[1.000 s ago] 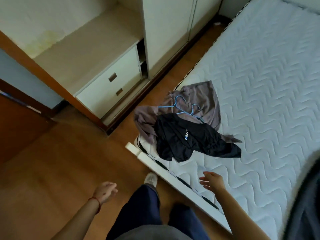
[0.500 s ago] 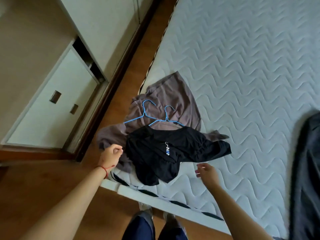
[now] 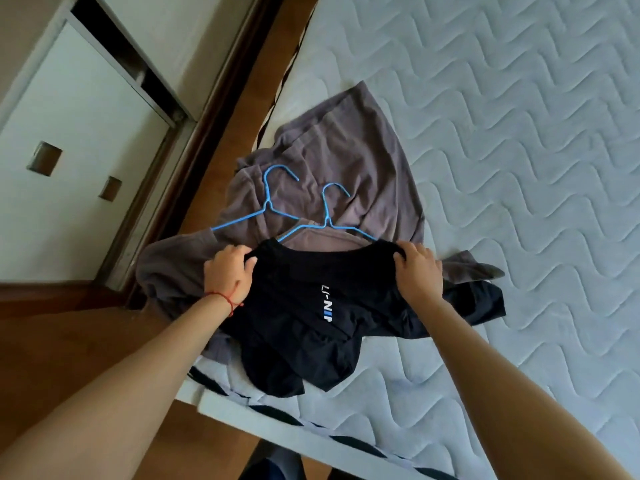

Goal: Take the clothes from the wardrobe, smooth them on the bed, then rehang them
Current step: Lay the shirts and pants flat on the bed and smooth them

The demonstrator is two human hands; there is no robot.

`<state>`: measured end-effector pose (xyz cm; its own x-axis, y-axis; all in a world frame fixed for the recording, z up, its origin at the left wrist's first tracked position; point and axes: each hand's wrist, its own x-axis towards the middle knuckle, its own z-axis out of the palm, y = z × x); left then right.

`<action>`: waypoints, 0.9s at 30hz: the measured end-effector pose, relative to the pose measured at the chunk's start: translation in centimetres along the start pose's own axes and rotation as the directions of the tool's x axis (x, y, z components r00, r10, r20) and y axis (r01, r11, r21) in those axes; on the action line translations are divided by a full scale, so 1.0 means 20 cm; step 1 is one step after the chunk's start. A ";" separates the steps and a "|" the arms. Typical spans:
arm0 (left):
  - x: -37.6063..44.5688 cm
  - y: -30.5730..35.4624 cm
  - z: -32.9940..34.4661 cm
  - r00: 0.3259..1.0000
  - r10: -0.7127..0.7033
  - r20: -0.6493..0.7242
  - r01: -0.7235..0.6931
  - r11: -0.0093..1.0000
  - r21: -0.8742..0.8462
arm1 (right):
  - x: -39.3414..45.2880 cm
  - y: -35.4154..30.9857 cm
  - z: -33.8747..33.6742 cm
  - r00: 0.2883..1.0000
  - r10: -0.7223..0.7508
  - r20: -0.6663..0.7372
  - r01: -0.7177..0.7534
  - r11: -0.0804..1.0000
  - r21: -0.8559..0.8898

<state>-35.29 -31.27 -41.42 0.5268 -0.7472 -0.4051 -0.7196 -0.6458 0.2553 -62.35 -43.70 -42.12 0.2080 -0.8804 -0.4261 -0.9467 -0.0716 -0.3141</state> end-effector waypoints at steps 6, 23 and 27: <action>-0.11 0.03 -0.09 0.974 0.150 -0.170 -0.178 0.969 -0.168 | -0.11 0.04 -0.06 0.980 -0.073 -0.185 0.073 0.997 -0.005; -0.57 0.52 -1.09 0.724 0.446 -0.525 -0.625 0.746 -0.228 | -0.82 -0.10 -1.12 0.736 -0.015 -0.677 0.195 0.962 0.190; -0.65 0.67 -1.35 0.594 0.532 -0.603 -0.753 0.631 -0.185 | -1.03 -0.13 -1.34 0.613 0.043 -0.789 0.200 0.958 0.207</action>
<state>-39.47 -34.46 -9.04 0.2030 -0.8823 0.4247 -0.7672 0.1262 0.6289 -70.82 -37.90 -9.70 -0.1071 -0.9125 0.3948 -0.8142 -0.1474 -0.5615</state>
